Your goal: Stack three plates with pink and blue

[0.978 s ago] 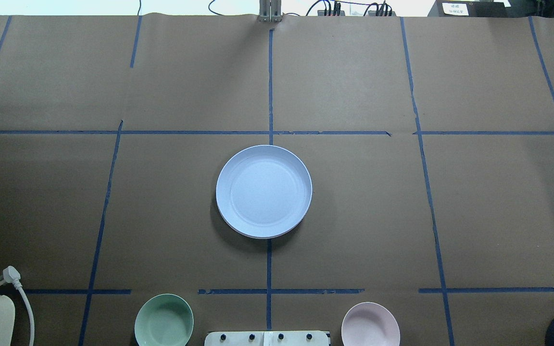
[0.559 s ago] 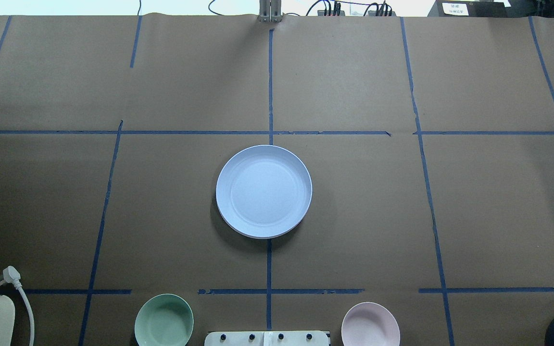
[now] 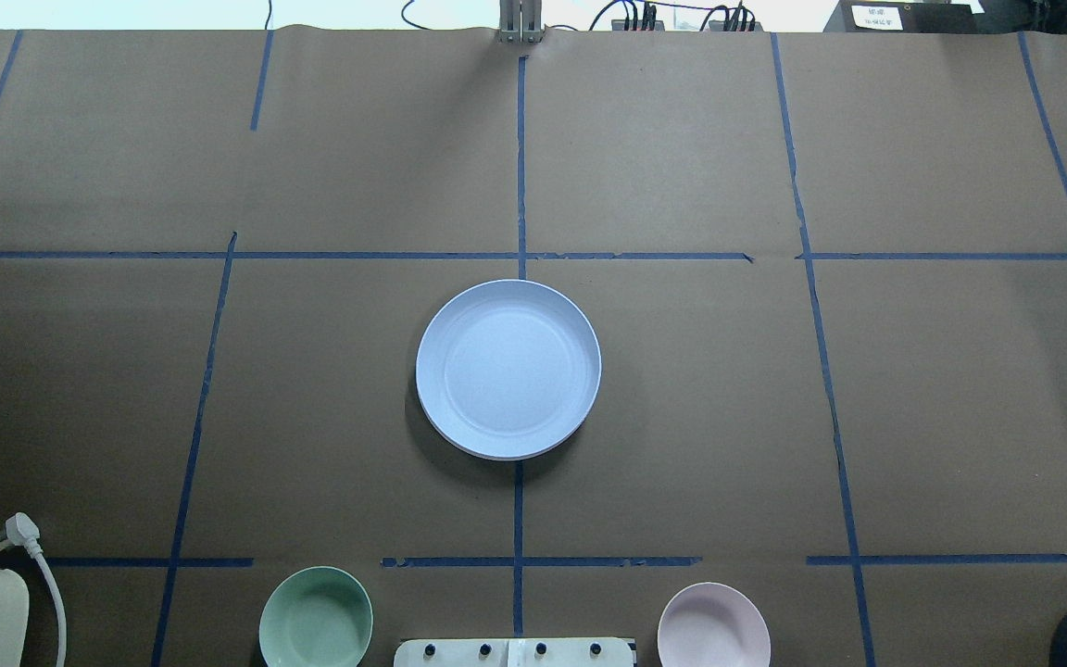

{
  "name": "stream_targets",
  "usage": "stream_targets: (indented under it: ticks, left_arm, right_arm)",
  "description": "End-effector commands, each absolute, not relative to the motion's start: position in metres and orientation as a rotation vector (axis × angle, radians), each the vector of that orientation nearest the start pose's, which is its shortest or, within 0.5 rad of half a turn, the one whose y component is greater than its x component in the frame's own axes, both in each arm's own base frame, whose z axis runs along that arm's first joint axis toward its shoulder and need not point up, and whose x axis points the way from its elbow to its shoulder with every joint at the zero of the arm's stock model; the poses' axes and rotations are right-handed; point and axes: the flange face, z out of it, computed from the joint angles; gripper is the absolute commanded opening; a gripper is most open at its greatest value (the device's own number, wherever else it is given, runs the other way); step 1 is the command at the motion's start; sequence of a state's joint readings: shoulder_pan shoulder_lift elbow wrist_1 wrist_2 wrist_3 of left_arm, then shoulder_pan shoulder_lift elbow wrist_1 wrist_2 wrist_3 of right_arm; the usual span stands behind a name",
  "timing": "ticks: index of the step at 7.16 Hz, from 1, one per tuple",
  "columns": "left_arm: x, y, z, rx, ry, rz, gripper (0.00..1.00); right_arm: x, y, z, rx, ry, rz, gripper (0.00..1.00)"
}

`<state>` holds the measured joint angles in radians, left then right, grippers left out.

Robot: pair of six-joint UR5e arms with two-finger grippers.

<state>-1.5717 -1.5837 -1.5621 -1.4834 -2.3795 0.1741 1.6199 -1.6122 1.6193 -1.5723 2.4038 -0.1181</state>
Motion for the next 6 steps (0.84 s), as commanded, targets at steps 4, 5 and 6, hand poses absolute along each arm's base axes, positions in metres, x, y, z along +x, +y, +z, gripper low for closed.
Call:
stream_targets:
  ticks: [4, 5, 6]
  left_arm:
    - [-0.0618, -0.4843, 0.6681, -0.017, 0.816, 0.124, 1.0]
    - [-0.0618, -0.4835, 0.6688, -0.019, 0.816, 0.124, 1.0]
    - [-0.0618, -0.4835, 0.6688, -0.018, 0.816, 0.125, 1.0]
  right_arm:
    - [0.0829, -0.4712, 0.6506, 0.076, -0.828, -0.069, 1.0]
    - [0.0829, -0.4711, 0.6514, 0.074, -0.828, -0.068, 1.0]
    - [0.0836, -0.4696, 0.6521, 0.074, -0.828, -0.066, 1.0]
